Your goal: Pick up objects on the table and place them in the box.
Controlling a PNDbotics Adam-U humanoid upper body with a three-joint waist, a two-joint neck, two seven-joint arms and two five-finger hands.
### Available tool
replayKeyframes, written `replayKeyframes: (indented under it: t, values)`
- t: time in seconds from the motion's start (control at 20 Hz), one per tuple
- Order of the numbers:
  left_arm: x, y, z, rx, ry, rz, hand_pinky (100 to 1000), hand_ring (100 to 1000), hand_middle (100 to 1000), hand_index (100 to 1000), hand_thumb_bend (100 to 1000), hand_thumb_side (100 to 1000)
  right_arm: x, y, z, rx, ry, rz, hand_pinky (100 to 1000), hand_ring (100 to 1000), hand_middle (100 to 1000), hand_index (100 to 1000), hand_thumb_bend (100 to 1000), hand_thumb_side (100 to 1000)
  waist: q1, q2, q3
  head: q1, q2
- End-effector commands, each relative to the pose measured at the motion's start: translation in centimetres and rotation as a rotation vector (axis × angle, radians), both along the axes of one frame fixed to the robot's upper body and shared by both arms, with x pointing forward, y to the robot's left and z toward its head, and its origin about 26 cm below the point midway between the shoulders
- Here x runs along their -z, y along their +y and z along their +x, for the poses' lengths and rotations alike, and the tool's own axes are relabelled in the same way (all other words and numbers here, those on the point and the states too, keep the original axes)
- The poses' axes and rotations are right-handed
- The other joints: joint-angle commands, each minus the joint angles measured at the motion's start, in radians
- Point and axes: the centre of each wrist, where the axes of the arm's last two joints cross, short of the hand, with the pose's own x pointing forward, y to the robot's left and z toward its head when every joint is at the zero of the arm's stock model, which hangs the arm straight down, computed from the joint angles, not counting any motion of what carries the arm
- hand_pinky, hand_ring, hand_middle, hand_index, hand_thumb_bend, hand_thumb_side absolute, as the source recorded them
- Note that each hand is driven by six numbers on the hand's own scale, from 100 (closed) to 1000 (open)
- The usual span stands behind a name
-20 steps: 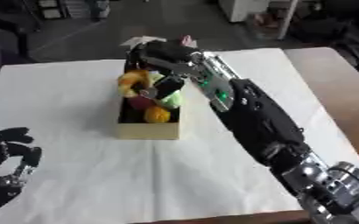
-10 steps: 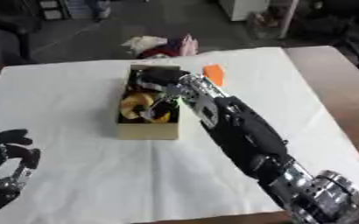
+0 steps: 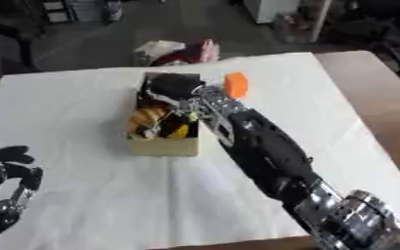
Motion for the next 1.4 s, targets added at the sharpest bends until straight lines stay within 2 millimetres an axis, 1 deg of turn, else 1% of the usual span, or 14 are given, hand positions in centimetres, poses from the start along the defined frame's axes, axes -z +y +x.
replayKeyframes:
  t: [0.05,0.1,0.2,0.3,0.45,0.6,0.8,0.9,0.95,1.0,1.05,1.2,1.35,1.4]
  values:
    - [-0.5,-0.1,0.1,0.009,-0.018,0.000,703,581,611,774,367,435,-1.3,0.5,0.1,-0.013,-0.080,-0.027,686,595,526,673,482,509,0.002,-0.014,0.002,-0.001,-0.010]
    - [-0.5,-0.1,0.1,0.008,-0.018,0.000,703,581,611,774,367,435,-1.5,0.6,0.0,-0.013,-0.101,-0.027,686,594,526,674,484,496,0.002,-0.014,0.002,-0.001,-0.010]
    - [-0.5,-0.1,0.1,0.009,-0.018,-0.001,703,581,611,773,367,435,-1.9,0.7,0.0,-0.008,-0.147,-0.024,690,602,542,691,458,434,0.001,-0.015,0.002,-0.001,-0.011]
    - [-0.5,-0.1,0.1,0.009,-0.017,-0.001,703,581,611,773,368,435,-2.2,0.8,-0.1,0.004,-0.194,-0.017,689,600,543,693,410,355,0.000,-0.016,0.002,-0.001,-0.011]
    - [-0.5,-0.1,0.1,0.010,-0.017,-0.002,702,581,610,773,368,435,-2.2,1.0,-0.2,0.028,-0.256,-0.008,689,606,557,706,423,372,0.000,-0.016,0.004,-0.003,-0.012]
    - [-0.5,-0.1,0.1,0.009,-0.017,-0.004,702,580,610,773,368,435,-1.8,1.2,-0.2,0.044,-0.306,-0.003,685,600,561,718,414,400,0.000,-0.016,0.005,-0.003,-0.013]
    - [-0.4,-0.1,0.1,0.006,-0.016,-0.004,703,580,610,773,366,435,-2.1,0.9,-0.1,0.058,-0.362,0.062,681,589,555,722,357,385,-0.001,-0.016,0.003,-0.003,-0.015]
    - [-0.4,-0.1,0.1,0.005,-0.016,-0.005,702,580,610,773,366,436,-2.4,0.4,0.1,0.077,-0.360,0.109,666,562,532,732,275,395,-0.002,-0.016,0.001,-0.002,-0.016]
    - [-0.4,-0.1,0.1,0.004,-0.015,-0.005,702,580,610,773,366,436,-2.6,0.1,0.3,0.095,-0.349,0.133,662,557,528,735,262,397,-0.002,-0.016,0.000,-0.001,-0.016]
    - [-0.4,0.0,0.1,0.002,-0.014,-0.006,702,580,609,773,366,437,-2.8,-0.4,0.4,0.118,-0.341,0.159,649,538,512,745,211,399,-0.002,-0.016,-0.001,0.000,-0.016]
    - [-0.3,0.0,0.1,0.001,-0.013,-0.005,702,580,609,773,366,437,-3.2,-0.9,0.7,0.146,-0.335,0.187,648,536,511,747,205,400,-0.002,-0.016,-0.002,0.001,-0.017]
    - [-0.3,0.1,0.1,-0.003,-0.013,-0.003,703,580,609,772,367,436,-5.6,-3.9,1.5,0.269,-0.248,0.396,642,544,538,787,139,374,-0.004,-0.016,-0.004,0.003,-0.016]
    - [-0.3,0.1,0.0,-0.006,-0.011,-0.001,703,580,609,772,367,437,-7.0,-7.3,2.2,0.450,-0.201,0.514,659,597,618,847,111,348,-0.007,-0.017,-0.005,0.005,-0.019]
    - [-0.3,0.2,0.0,-0.007,-0.010,-0.001,703,579,609,772,367,437,-7.0,-8.7,2.6,0.531,-0.199,0.529,688,671,697,892,101,335,-0.007,-0.016,-0.005,0.006,-0.020]
